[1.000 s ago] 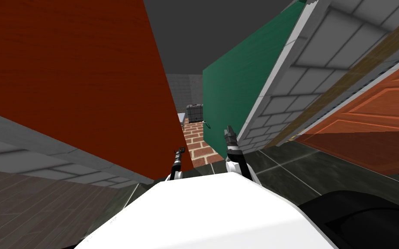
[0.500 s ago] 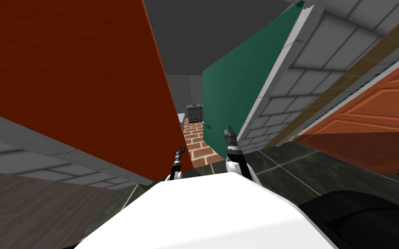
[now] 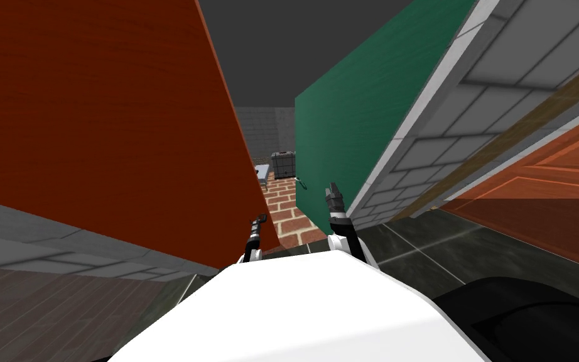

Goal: Push the door open

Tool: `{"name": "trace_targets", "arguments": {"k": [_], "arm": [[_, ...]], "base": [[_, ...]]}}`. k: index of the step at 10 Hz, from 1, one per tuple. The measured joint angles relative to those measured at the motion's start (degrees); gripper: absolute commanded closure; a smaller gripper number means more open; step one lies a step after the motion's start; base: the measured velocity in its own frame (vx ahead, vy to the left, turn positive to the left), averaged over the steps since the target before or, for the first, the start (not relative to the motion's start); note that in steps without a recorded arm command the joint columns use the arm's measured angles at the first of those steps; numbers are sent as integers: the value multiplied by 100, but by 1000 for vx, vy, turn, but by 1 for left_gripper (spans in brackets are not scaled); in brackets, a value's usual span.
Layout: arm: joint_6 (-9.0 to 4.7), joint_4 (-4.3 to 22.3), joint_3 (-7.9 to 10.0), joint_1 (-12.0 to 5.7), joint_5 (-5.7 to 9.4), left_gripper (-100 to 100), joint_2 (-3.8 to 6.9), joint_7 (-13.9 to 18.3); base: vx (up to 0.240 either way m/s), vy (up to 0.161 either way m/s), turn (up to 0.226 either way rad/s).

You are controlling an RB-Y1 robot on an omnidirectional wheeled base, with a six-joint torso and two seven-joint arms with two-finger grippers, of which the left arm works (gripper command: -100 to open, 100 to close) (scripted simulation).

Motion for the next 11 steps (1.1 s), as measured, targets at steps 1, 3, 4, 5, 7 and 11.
{"name": "trace_targets", "arguments": {"k": [1, 3, 4, 5, 7, 11], "arm": [[-26, 56, 52, -36, 26, 100, 23, -38], [-177, 306, 190, -178, 93, 100, 57, -143], [-226, 348, 228, -212, 111, 100, 76, -167], [-221, 322, 237, -222, 116, 100, 90, -168], [-172, 329, 296, -230, 149, 100, 117, -184], [-102, 184, 384, -132, 187, 100, 73, -278]], "base": [[216, -27, 82], [165, -39, 56], [39, 12, -3], [-9, 17, -25], [120, -35, 84], [107, -12, 41]]}}
